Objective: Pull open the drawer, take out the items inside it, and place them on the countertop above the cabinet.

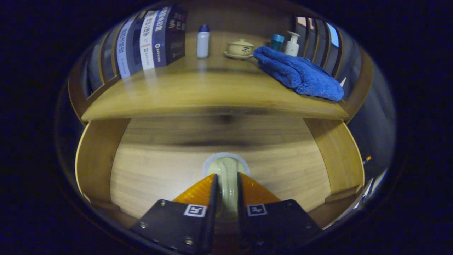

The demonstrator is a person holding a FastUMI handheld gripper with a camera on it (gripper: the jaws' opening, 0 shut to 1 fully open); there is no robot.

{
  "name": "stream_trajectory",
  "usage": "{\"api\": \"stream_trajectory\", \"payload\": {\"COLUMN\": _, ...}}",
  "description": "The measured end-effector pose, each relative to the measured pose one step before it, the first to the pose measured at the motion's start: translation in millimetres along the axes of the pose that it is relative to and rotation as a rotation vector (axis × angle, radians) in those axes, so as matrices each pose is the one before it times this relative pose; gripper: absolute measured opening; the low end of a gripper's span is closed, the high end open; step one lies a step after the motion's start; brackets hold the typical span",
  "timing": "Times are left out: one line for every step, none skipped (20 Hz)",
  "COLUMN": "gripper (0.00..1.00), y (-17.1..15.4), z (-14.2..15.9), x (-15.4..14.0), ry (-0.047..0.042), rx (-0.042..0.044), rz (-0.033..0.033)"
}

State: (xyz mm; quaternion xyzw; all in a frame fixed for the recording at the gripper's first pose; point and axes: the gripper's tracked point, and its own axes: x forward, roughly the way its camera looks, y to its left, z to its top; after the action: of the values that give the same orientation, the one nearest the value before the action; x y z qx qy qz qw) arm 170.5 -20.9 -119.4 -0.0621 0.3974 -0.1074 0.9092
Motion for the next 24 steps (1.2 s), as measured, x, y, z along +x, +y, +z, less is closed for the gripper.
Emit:
{"api": "stream_trajectory", "payload": {"gripper": 0.26, "y": -3.88, "z": -2.69, "x": 2.17, "ry": -0.01325, "rx": 0.00919, "rz": -0.02046}}
{"api": "stream_trajectory", "payload": {"gripper": 0.25, "y": -0.21, "z": -0.09, "x": -3.11, "ry": -0.01057, "rx": 0.02215, "rz": 0.00536}}
{"api": "stream_trajectory", "payload": {"gripper": 0.25, "y": 2.38, "z": 0.95, "x": -2.98, "ry": -0.03476, "rx": 0.04088, "rz": 0.00993}}
{"api": "stream_trajectory", "payload": {"gripper": 0.25, "y": 3.93, "z": 3.95, "x": -2.96, "ry": -0.04381, "rx": 0.03039, "rz": 0.02099}}
{"api": "stream_trajectory", "payload": {"gripper": 0.24, "y": 0.26, "z": 2.48, "x": -2.96, "ry": -0.03527, "rx": 0.01443, "rz": 0.01054}}
{"api": "stream_trajectory", "payload": {"gripper": 0.24, "y": 0.04, "z": -0.78, "x": -2.70, "ry": -0.02057, "rx": -0.00752, "rz": 0.00457}}
{"api": "stream_trajectory", "payload": {"gripper": 0.24, "y": 1.39, "z": -2.48, "x": -2.59, "ry": -0.01410, "rx": -0.02337, "rz": -0.00171}}
{"api": "stream_trajectory", "payload": {"gripper": 0.24, "y": 0.68, "z": 2.21, "x": -2.97, "ry": -0.02530, "rx": -0.03676, "rz": -0.00509}}
{"api": "stream_trajectory", "payload": {"gripper": 0.24, "y": -1.76, "z": 4.55, "x": -1.93, "ry": -0.02241, "rx": -0.02231, "rz": -0.01323}}
{"api": "stream_trajectory", "payload": {"gripper": 0.24, "y": 1.95, "z": 2.76, "x": -3.32, "ry": -0.02045, "rx": -0.01027, "rz": -0.00362}}
{"api": "stream_trajectory", "payload": {"gripper": 0.24, "y": 0.93, "z": 3.31, "x": -2.05, "ry": -0.01028, "rx": -0.00415, "rz": -0.00196}}
{"api": "stream_trajectory", "payload": {"gripper": 0.24, "y": 1.15, "z": 2.82, "x": -4.18, "ry": -0.01392, "rx": 0.00023, "rz": 0.00530}}
{"api": "stream_trajectory", "payload": {"gripper": 0.24, "y": 1.19, "z": 6.77, "x": -4.03, "ry": -0.02498, "rx": 0.00810, "rz": 0.00368}}
{"api": "stream_trajectory", "payload": {"gripper": 0.24, "y": 0.34, "z": 9.40, "x": -4.32, "ry": -0.03770, "rx": 0.01690, "rz": 0.00163}}
{"api": "stream_trajectory", "payload": {"gripper": 0.24, "y": -1.17, "z": 8.45, "x": -4.94, "ry": -0.03182, "rx": 0.01707, "rz": -0.00161}}
{"api": "stream_trajectory", "payload": {"gripper": 0.24, "y": -5.58, "z": 5.69, "x": -1.29, "ry": -0.01294, "rx": 0.00969, "rz": -0.02060}}
{"api": "stream_trajectory", "payload": {"gripper": 0.24, "y": -11.50, "z": -1.25, "x": -1.85, "ry": 0.02666, "rx": 0.01047, "rz": -0.04246}}
{"api": "stream_trajectory", "payload": {"gripper": 0.20, "y": 2.14, "z": -3.03, "x": -1.16, "ry": 0.03212, "rx": 0.01620, "rz": 0.01942}}
{"api": "stream_trajectory", "payload": {"gripper": 0.20, "y": 6.00, "z": -4.28, "x": 8.63, "ry": 0.03515, "rx": 0.02394, "rz": 0.02201}}
{"api": "stream_trajectory", "payload": {"gripper": 0.23, "y": 1.36, "z": -4.52, "x": 6.52, "ry": 0.03970, "rx": 0.01191, "rz": 0.01047}}
{"api": "stream_trajectory", "payload": {"gripper": 0.22, "y": -2.68, "z": -7.11, "x": 7.73, "ry": 0.05137, "rx": -0.00320, "rz": -0.00337}}
{"api": "stream_trajectory", "payload": {"gripper": 0.22, "y": -2.25, "z": -7.33, "x": 4.04, "ry": 0.05948, "rx": -0.01341, "rz": -0.00815}}
{"api": "stream_trajectory", "payload": {"gripper": 0.22, "y": 0.87, "z": -8.76, "x": 6.22, "ry": 0.04864, "rx": -0.00764, "rz": 0.00260}}
{"api": "stream_trajectory", "payload": {"gripper": 0.22, "y": -0.09, "z": -4.50, "x": 4.73, "ry": 0.03003, "rx": -0.01099, "rz": -0.00213}}
